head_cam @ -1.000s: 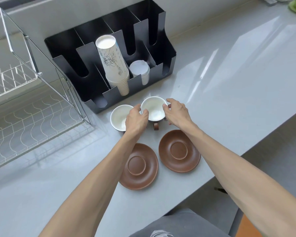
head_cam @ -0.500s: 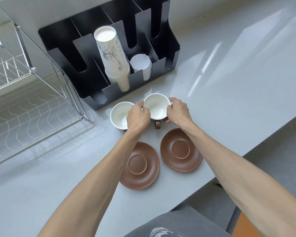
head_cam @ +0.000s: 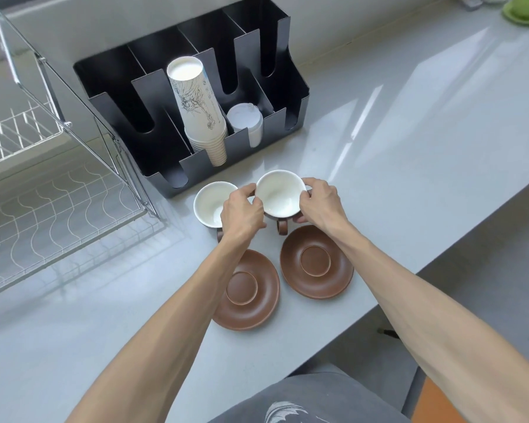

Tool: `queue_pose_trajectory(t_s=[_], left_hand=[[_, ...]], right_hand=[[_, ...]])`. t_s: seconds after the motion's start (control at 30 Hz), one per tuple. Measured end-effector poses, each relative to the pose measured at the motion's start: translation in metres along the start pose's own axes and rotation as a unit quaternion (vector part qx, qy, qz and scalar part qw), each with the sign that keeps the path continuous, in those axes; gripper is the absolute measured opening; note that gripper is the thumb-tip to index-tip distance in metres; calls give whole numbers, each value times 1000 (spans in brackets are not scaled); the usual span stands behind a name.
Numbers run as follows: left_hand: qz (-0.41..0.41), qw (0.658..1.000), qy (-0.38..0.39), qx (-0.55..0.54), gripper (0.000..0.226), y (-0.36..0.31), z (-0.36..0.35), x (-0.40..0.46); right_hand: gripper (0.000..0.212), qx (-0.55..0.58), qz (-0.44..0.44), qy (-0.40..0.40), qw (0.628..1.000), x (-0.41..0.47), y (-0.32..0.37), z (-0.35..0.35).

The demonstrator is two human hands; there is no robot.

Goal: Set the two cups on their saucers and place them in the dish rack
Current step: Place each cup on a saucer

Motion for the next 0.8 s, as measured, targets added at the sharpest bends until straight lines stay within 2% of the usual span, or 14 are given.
queue_pose_trajectory(t_s=[0.17, 0.43, 0.8], left_hand=[[4, 999, 24, -38, 46, 5, -5, -17], [-25, 993, 87, -81, 37, 9, -26, -60], [-22, 991, 121, -59, 38, 31, -56, -89]], right_hand=[[51, 1, 6, -12, 1000, -21, -12, 15], [50, 4, -8, -30, 1000, -64, -43, 35], [49, 11, -31, -26, 999, -99, -79, 39]])
Point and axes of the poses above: each hand's wrist, its own x-axis towards the middle knuckle, its own z-axis out of the back of the hand, y = z × x, the point moved 7 cm from there along x, towards the middle knuckle, and after that the axes turned 6 degrees about x, right-handed, at the moved point
